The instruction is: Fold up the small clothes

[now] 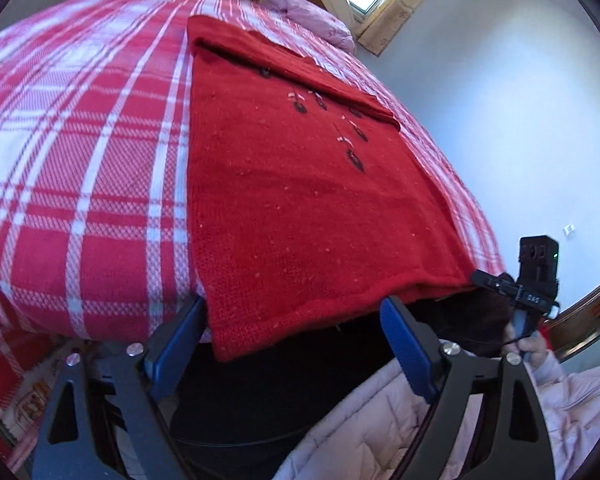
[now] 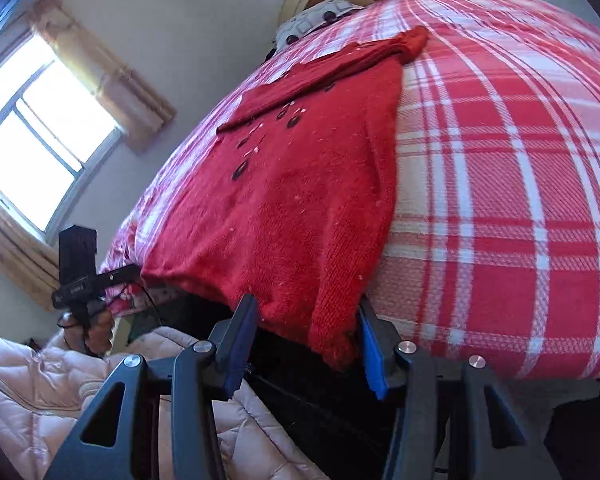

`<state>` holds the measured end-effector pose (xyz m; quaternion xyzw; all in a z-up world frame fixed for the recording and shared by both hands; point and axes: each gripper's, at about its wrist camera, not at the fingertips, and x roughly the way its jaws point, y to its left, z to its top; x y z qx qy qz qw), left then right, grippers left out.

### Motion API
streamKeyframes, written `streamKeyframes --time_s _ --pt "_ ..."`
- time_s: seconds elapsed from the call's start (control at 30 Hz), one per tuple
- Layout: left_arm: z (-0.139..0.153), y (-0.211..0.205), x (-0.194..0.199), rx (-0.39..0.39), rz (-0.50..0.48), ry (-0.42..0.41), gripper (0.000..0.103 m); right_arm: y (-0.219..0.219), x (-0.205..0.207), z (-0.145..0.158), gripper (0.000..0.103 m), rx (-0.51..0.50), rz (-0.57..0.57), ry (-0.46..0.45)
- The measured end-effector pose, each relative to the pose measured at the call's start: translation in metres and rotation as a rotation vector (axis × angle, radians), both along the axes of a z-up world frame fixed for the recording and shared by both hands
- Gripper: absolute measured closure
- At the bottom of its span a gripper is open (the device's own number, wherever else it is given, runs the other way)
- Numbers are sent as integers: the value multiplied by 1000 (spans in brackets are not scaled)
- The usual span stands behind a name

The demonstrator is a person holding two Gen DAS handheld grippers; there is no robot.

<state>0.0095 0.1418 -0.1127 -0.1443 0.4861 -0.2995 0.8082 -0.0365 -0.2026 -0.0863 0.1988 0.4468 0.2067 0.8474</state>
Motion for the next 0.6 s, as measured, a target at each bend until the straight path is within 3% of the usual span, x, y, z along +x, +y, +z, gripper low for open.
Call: streamKeyframes --time_s 0.23,0.33,0.4,0.43,0.5,0.6 --pt "-7 13 5 -100 49 76 21 -6 -1 -6 54 68 -36 16" --pt "-8 17 5 -101 74 89 33 -9 -3 -8 54 95 -52 19" --pt "-10 20 4 -85 100 101 49 -6 -4 -6 63 54 -56 19" --pt "-10 22 3 -75 109 105 54 -5 -4 -5 76 16 -55 20" --pt "-11 27 6 -52 132 131 77 -7 -4 -5 90 12 -56 45" --pt "-12 34 10 -91 136 176 91 -15 -4 -8 91 101 -61 76"
